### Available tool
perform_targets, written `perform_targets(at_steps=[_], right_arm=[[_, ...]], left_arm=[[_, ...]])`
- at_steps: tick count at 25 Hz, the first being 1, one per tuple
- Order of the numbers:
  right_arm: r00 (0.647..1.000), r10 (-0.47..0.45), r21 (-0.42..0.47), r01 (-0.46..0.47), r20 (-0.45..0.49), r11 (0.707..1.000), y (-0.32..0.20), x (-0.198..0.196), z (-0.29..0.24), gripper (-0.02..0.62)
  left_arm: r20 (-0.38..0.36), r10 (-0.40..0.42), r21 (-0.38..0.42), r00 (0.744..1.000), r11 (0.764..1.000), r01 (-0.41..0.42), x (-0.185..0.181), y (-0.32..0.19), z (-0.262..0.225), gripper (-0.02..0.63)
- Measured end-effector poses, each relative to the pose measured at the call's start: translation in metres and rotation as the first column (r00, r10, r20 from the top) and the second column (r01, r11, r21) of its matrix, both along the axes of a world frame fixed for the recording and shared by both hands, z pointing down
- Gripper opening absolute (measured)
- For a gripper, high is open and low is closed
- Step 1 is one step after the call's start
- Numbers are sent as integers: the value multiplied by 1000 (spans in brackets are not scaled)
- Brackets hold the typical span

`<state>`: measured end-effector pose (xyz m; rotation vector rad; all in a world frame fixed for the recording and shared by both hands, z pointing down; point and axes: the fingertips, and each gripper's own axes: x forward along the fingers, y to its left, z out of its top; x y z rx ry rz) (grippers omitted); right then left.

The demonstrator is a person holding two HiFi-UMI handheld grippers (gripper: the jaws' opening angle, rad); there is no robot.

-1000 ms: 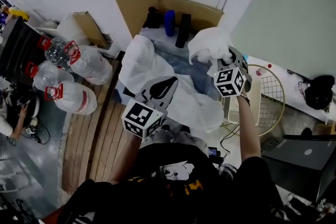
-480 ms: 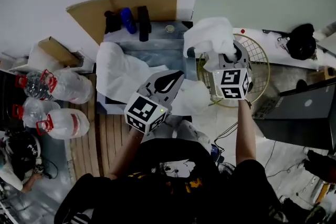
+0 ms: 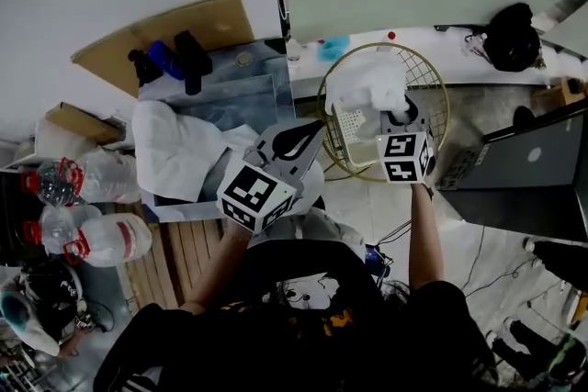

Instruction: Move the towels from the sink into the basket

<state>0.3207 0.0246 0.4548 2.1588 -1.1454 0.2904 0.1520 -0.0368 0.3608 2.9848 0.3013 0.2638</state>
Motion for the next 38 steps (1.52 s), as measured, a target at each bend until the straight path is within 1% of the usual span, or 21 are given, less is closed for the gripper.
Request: perform_targets(at_steps=[5, 8, 10, 12, 16, 19, 20, 21, 22, 23, 24, 25, 26, 29, 31, 32, 34, 35, 38], right_arm=[[988, 43, -29, -39, 151, 999, 28, 32, 72, 152], [957, 88, -46, -79, 278, 996, 42, 47, 124, 152], [922, 129, -59, -116, 366, 992, 50, 59, 160, 152], [885, 171, -88, -148, 433, 985, 57, 71, 196, 152], [822, 243, -189, -167, 515, 968, 69, 84, 270, 156], [765, 321, -266, -202, 558, 943, 83, 88, 313, 171], [741, 353, -286, -223, 571, 932, 87, 90, 323, 185], [714, 383, -301, -247, 586, 921, 91, 92, 331, 212], [686, 406, -311, -266, 604, 912, 93, 93, 337, 264], [664, 417, -314, -277, 620, 908, 94, 94, 340, 309], [654, 419, -312, -280, 630, 908, 94, 95, 341, 324], [657, 413, -308, -276, 630, 910, 94, 95, 339, 334], [672, 401, -300, -269, 622, 915, 94, 96, 334, 334], [748, 327, -239, -229, 577, 944, 87, 97, 302, 334], [782, 266, -177, -201, 564, 964, 77, 93, 275, 331], [791, 239, -143, -192, 563, 971, 73, 90, 261, 320], [813, 187, -72, -177, 552, 982, 64, 81, 230, 265], [825, 163, -35, -171, 542, 985, 59, 76, 213, 248], [847, 86, 92, -157, 525, 983, 47, 55, 159, 214]], left_arm=[[41, 29, -2, 999, 1000, -29, 48, 26, 15, 9], [81, 40, -1, 996, 999, -40, 68, 39, 28, 9], [105, 44, 6, 994, 999, -45, 78, 42, 36, 9], [121, 39, 16, 992, 999, -41, 88, 42, 41, 11], [151, 18, 29, 988, 999, -23, 99, 37, 48, 10], [160, 7, 41, 987, 999, -14, 104, 33, 51, 9], [165, 3, 41, 986, 999, -10, 105, 31, 52, 10], [170, -2, 41, 985, 999, -5, 105, 29, 54, 10], [175, -8, 41, 984, 999, 1, 105, 27, 56, 10], [181, -15, 41, 983, 999, 8, 104, 25, 57, 10], [185, -21, 41, 982, 999, 14, 102, 23, 58, 9], [187, -27, 41, 982, 999, 20, 101, 22, 58, 11], [186, -31, 43, 982, 999, 24, 100, 21, 58, 9], [176, -40, 43, 984, 999, 32, 95, 18, 55, 11], [166, -47, 43, 985, 998, 40, 91, 15, 51, 9], [162, -52, 43, 985, 998, 46, 88, 14, 50, 10], [149, -63, 44, 987, 997, 57, 82, 11, 46, 10], [142, -67, 45, 988, 997, 61, 78, 11, 44, 10], [124, -73, 43, 990, 997, 68, 65, 10, 37, 10]])
